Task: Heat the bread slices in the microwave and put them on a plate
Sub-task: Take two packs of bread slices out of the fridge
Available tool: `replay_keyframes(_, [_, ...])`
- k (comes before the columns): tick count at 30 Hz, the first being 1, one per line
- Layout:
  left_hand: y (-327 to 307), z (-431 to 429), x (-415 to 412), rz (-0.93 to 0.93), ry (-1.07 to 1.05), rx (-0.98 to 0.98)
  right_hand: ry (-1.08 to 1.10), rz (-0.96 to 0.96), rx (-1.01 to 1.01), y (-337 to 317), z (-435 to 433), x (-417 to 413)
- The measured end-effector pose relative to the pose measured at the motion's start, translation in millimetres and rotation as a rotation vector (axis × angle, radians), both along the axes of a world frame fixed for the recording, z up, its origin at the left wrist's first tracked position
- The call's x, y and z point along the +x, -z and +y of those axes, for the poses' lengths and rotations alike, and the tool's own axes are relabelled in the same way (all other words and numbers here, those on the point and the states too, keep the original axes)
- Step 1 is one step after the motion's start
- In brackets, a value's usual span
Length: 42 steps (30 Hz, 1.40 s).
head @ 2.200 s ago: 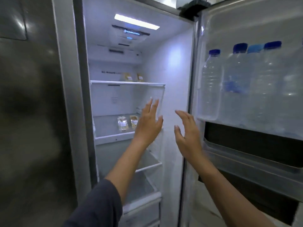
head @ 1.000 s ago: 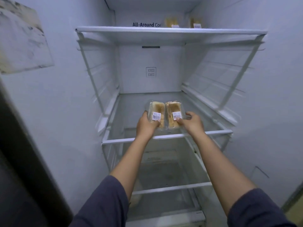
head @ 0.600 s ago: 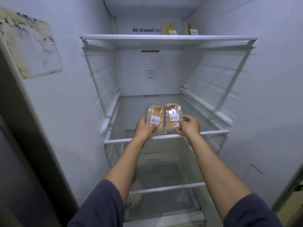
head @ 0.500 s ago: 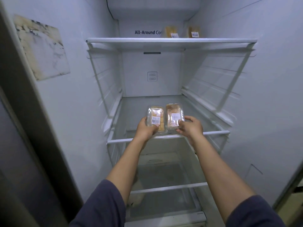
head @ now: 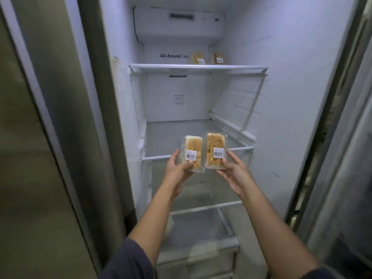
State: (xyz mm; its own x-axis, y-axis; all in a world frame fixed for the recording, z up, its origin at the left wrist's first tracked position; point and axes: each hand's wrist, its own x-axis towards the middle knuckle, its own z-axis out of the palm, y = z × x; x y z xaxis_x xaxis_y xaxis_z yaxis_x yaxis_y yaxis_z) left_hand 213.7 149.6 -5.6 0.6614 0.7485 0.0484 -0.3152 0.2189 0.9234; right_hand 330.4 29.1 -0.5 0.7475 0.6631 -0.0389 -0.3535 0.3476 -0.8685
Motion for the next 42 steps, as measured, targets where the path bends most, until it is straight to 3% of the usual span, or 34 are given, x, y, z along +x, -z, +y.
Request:
replay_keyframes(4, [17, -50, -52, -0.062, 0.066, -0.022, 0.004, 0.011, 0.076, 21, -59, -58])
replay_keyframes(13, [74, -147, -173, -0.049, 0.184, -0.081, 0.08, 0.033, 0.044, 74, -167, -177])
replay_keyframes(19, [86, -195, -240, -0.052, 0.088, -0.106, 0.051, 0.028, 0.031, 89, -218, -233])
replay_keyframes(25, [86, -238, -324, -0.131, -0.073, -0.095, -0.12, 0.041, 0.0, 92, -249, -291])
replay_keyframes(32, [90, -261, -437, -0.177, -0.269, -0.127, -0.345, 0.056, -0.019, 97, -238, -389])
replay_keyframes(42, [89, -196, -626, -0.191, -0.586, -0.097, -0.655, 0.01, -0.004, 86, -112, -552])
